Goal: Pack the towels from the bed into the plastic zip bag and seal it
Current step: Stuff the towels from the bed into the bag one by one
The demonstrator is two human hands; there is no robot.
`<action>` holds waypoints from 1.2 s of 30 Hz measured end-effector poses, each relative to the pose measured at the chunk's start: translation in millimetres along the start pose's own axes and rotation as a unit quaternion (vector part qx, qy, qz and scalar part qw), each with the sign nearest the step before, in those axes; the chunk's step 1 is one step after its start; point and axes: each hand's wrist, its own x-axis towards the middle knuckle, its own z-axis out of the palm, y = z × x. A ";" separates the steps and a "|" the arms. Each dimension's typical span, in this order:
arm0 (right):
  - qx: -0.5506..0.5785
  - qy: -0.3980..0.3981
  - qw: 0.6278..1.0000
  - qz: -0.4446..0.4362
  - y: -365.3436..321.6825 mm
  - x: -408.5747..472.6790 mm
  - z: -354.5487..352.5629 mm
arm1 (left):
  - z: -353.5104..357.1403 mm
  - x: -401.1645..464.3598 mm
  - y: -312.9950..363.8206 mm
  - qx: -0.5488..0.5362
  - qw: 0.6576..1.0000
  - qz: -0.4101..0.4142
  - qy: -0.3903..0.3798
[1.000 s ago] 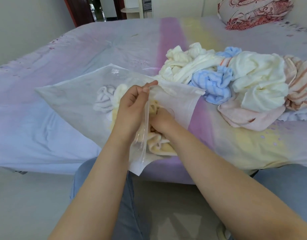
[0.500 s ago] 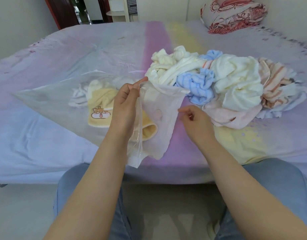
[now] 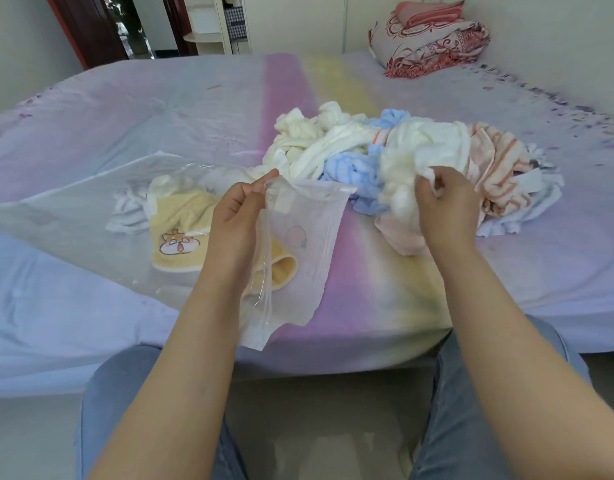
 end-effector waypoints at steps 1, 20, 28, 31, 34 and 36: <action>0.070 -0.001 0.997 -0.024 -17.3 -15.9 -4.3 | 0.2 0.0 -0.2 0.000 1.000 0.002 0.000; -0.156 -0.479 0.860 -0.079 -45.8 -118.6 34.4 | -20.7 -12.6 5.8 0.065 0.997 0.043 -0.003; -0.124 -0.615 0.758 -0.179 -76.9 -110.7 97.5 | -25.8 -17.0 13.7 0.054 0.998 0.042 -0.008; -0.085 -0.534 0.829 -0.144 -77.7 -120.5 78.0 | -32.1 -16.3 8.4 0.047 0.998 0.043 -0.008; -0.129 -0.462 0.869 -0.123 -68.6 -126.2 45.7 | -29.8 -17.8 4.0 0.036 0.999 0.031 -0.005; -0.223 -0.513 0.822 -0.106 -59.3 -125.1 36.6 | -25.6 -18.0 2.9 0.027 0.999 0.027 -0.008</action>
